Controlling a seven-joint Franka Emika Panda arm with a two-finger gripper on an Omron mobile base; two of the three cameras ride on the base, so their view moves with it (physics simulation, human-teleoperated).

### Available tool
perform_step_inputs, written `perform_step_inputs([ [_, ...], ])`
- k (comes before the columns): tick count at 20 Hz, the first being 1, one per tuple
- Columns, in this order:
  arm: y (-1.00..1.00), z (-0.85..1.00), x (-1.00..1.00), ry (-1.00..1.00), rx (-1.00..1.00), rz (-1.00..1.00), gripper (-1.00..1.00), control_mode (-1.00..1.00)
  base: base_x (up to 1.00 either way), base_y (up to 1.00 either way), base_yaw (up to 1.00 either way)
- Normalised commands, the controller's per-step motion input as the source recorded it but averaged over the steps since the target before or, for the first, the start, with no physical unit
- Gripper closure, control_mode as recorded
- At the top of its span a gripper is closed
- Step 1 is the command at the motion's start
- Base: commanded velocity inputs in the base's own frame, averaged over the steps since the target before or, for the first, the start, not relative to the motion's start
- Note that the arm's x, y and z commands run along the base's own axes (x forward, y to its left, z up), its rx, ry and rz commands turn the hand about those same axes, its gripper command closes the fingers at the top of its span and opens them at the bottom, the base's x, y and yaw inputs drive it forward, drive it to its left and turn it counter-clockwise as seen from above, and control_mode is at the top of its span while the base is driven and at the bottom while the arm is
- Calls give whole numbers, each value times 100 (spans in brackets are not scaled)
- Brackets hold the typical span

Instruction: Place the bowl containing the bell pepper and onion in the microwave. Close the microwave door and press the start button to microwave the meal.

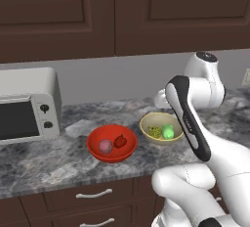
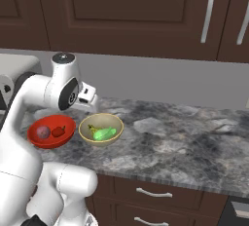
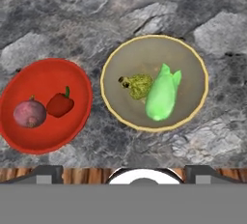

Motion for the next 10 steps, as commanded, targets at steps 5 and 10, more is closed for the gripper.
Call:
perform_step_inputs([
  [5,38,-66,-5,5,0,0,-100,-100,0,0,0],
  [10,43,-76,-5,7,4,0,-100,-100,0,0,0],
])
